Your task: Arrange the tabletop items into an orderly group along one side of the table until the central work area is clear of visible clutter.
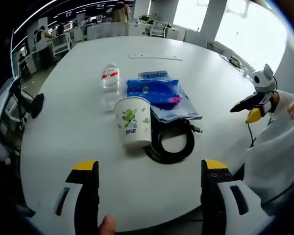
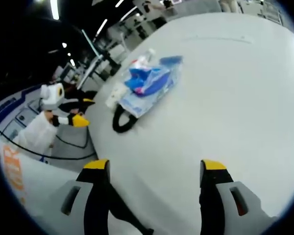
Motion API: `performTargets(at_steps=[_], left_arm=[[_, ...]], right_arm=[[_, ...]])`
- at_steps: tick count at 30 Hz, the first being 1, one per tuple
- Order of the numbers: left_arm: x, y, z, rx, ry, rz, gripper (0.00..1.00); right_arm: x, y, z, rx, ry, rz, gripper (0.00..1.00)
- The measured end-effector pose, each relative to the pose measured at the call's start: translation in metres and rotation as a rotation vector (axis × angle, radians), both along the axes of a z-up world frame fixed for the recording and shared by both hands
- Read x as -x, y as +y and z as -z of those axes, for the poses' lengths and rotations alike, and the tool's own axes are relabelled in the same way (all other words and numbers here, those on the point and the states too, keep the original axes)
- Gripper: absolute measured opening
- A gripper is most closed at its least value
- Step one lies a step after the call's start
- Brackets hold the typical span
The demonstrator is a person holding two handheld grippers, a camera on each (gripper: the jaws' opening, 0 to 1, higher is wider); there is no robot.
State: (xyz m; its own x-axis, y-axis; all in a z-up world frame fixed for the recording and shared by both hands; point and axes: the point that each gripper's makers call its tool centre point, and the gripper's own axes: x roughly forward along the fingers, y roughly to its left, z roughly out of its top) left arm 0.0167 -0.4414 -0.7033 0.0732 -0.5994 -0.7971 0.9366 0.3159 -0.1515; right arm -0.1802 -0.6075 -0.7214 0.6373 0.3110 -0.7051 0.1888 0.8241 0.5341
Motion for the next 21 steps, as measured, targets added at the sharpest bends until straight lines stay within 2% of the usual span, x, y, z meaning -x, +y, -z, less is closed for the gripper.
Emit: performTargets(at_steps=[9,21], left_arm=[[-0.005,0.003,0.004,-0.013,0.003,-0.032,0.85],[0.001,0.002,0.013,-0.024,0.023,-0.037,0.81]], right_arm=[[0.0,-0.004,0.003,-0.006,0.005,0.013,0.74],[0.003,-0.004,0.005,-0.019,0.017,0.016,0.73]])
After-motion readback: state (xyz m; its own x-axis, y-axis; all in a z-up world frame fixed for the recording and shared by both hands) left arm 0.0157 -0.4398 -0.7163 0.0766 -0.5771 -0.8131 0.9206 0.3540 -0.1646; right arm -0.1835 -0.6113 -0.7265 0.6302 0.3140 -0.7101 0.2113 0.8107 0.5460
